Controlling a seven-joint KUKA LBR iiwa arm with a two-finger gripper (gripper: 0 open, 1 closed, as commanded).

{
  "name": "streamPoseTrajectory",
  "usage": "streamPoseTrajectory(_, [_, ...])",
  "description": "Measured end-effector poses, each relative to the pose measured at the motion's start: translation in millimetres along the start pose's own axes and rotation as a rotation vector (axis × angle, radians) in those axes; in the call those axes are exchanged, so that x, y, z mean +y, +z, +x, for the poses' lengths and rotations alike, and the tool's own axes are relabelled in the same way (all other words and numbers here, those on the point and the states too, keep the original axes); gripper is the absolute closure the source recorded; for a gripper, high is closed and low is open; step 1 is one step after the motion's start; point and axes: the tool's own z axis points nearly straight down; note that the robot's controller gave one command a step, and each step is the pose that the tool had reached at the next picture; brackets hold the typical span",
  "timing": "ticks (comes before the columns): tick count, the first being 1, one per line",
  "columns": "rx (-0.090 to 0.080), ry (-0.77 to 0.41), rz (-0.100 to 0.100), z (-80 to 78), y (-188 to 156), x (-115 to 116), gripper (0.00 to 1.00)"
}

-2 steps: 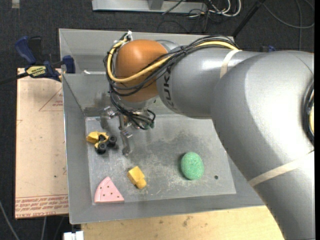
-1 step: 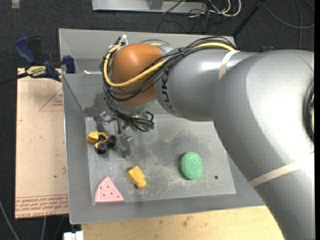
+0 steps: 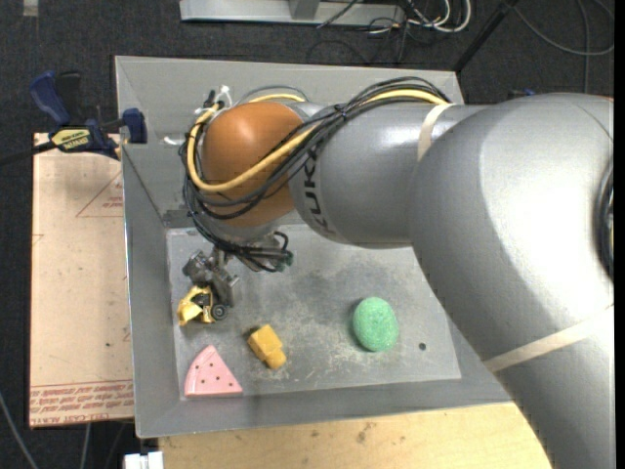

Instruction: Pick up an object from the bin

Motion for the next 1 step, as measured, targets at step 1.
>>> streamPoseTrajectory(1, [0.0,0.001,0.0,0.2,0.1,-0.3,1.0])
